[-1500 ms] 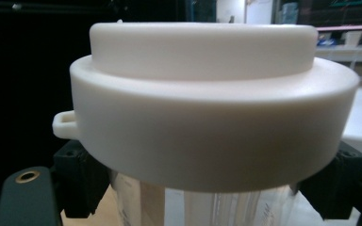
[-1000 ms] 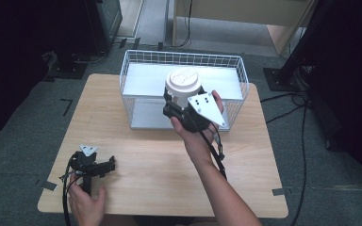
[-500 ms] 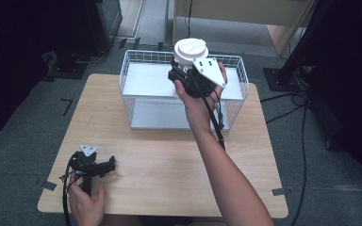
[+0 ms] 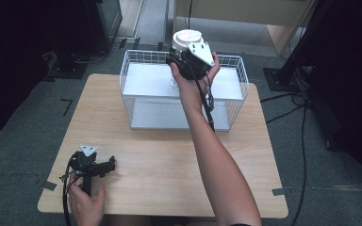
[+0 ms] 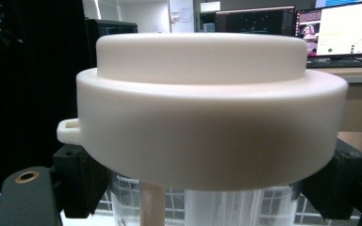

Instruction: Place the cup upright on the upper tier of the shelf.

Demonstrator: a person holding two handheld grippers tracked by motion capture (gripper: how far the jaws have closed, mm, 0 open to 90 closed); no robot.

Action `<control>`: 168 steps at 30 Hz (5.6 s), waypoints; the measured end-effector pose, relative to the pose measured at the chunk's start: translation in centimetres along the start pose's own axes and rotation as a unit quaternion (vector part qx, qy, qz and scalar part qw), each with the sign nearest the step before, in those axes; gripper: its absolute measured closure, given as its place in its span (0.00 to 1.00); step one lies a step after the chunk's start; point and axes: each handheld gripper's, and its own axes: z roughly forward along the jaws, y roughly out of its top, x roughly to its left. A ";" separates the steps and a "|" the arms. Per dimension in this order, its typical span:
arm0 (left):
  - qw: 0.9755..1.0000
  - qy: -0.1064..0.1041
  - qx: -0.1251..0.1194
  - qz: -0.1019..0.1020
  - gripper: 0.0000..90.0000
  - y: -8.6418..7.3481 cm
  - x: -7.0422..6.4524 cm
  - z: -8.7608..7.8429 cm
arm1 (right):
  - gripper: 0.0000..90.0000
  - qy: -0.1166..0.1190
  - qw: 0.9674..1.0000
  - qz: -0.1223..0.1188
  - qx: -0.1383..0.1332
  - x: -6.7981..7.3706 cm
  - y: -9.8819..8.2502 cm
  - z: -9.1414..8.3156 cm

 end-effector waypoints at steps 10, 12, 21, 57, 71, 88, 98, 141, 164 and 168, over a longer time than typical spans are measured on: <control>1.000 0.000 0.000 0.000 0.00 0.0 0.0 0.0 | 0.18 0.008 0.999 -0.033 -0.017 1.2 -0.8 1.0; 1.000 0.000 0.000 0.000 0.00 0.0 0.0 0.0 | 0.18 0.015 0.999 -0.039 -0.019 1.3 -1.0 0.9; 1.000 0.000 0.000 0.000 0.00 0.0 0.0 0.0 | 0.00 0.056 0.995 -0.078 0.041 0.9 -1.5 0.2; 1.000 0.000 0.000 0.000 0.00 0.0 0.0 0.0 | 0.00 0.106 0.982 -0.130 0.091 -6.3 -13.5 -11.7; 1.000 0.000 0.001 0.001 0.00 0.0 0.0 0.0 | 0.00 0.083 0.981 -0.114 0.132 -9.5 -17.7 -13.5; 1.000 0.000 0.000 0.000 0.00 0.0 0.0 0.0 | 0.00 0.044 0.979 -0.097 0.173 -13.9 -21.2 -16.0; 1.000 0.000 0.000 0.001 0.00 0.0 0.0 0.0 | 0.00 0.020 0.977 -0.093 0.189 -16.7 -22.4 -17.7; 1.000 0.002 0.001 -0.003 0.00 0.2 -0.9 0.2 | 0.00 -0.049 0.939 -0.135 0.311 -26.0 -23.3 -24.0; 1.000 0.002 0.000 -0.004 0.00 0.2 -0.9 0.2 | 0.03 -0.004 0.934 -0.050 0.354 -27.1 -23.3 -25.0; 1.000 0.002 0.000 -0.004 0.00 0.2 -0.9 0.2 | 0.03 -0.002 0.934 -0.051 0.355 -27.1 -23.3 -25.0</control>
